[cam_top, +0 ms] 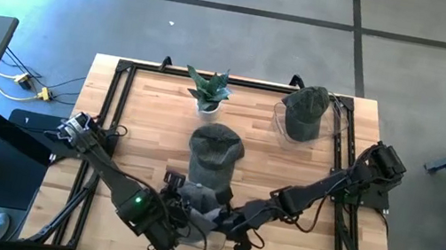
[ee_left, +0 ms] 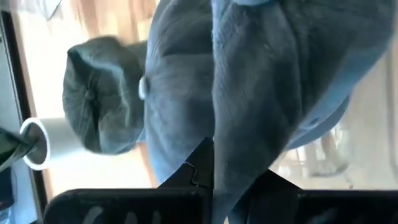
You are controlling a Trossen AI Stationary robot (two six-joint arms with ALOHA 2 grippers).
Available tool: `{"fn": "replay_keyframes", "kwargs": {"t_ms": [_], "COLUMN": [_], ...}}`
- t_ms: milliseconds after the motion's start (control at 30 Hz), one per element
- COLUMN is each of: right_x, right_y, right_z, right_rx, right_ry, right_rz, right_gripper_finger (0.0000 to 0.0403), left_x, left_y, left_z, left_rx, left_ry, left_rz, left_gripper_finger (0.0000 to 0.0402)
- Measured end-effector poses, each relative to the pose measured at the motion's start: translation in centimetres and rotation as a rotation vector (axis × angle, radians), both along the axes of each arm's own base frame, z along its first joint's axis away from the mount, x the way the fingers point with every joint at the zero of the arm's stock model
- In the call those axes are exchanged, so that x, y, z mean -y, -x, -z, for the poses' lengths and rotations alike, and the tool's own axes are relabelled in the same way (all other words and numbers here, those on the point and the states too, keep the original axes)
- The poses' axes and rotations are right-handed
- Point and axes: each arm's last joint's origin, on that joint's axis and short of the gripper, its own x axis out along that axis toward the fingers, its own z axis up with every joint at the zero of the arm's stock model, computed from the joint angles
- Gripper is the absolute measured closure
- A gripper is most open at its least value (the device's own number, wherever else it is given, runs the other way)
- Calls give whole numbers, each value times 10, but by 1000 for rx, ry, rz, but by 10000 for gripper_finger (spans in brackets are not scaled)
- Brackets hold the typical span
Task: Pick & Place hat
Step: Put the gray cap into the bottom transparent bin
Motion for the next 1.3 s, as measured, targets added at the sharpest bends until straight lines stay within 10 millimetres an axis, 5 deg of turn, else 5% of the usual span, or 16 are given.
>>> {"fn": "replay_keyframes", "kwargs": {"t_ms": [300, 633, 1300], "right_x": [-6, -6, -3], "right_y": [-4, -5, -6], "right_z": [20, 18, 5], "right_rx": [-67, -32, 8], "right_ry": [10, 0, -123], "right_rz": [-43, -21, 126], "right_gripper_finger": [383, 374, 388], "left_x": [25, 24, -5], "left_y": [13, 14, 7], "left_z": [-1, 0, -10], "left_rx": [62, 1, -78], "left_ry": [19, 27, 59], "left_rz": [79, 123, 96], "left_gripper_finger": [390, 390, 390]}}
